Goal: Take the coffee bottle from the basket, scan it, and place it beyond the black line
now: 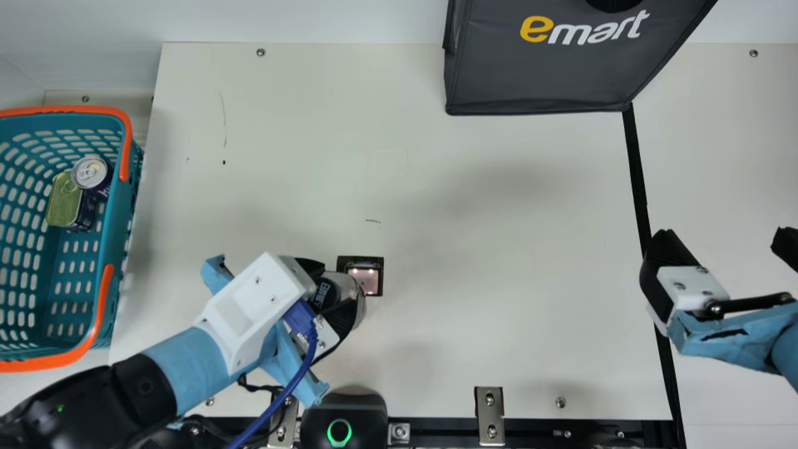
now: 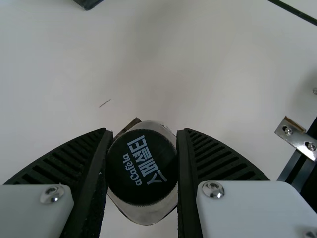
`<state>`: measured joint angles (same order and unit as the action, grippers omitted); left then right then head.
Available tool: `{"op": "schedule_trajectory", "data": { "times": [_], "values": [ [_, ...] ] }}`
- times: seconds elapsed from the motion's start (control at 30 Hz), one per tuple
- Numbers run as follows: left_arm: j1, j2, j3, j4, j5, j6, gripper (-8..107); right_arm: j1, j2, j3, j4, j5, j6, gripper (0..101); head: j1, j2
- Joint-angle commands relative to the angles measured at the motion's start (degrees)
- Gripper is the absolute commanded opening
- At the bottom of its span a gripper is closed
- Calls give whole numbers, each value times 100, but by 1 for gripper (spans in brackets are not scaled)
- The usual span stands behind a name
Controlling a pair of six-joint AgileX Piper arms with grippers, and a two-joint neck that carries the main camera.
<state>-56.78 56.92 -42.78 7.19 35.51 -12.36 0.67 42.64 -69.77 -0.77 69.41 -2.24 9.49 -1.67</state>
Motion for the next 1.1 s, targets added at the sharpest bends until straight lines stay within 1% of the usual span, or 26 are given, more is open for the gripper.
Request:
{"op": "schedule_trajectory", "data": {
  "times": [0.0,0.27,0.5,0.8,1.07],
  "values": [
    [-30,3,29,18,-26,-18,10,0,0,0,0,0,0,91,-157,9],
    [-125,66,115,67,-148,-70,10,0,0,0,0,0,0,91,-157,9],
    [-62,214,86,89,-307,-10,10,0,0,0,0,0,0,91,-157,9],
    [118,599,-194,28,-551,205,10,0,0,0,0,0,0,91,-157,9],
    [370,1026,-540,-214,-781,669,10,0,0,0,0,0,0,91,-157,9]
  ]
}}
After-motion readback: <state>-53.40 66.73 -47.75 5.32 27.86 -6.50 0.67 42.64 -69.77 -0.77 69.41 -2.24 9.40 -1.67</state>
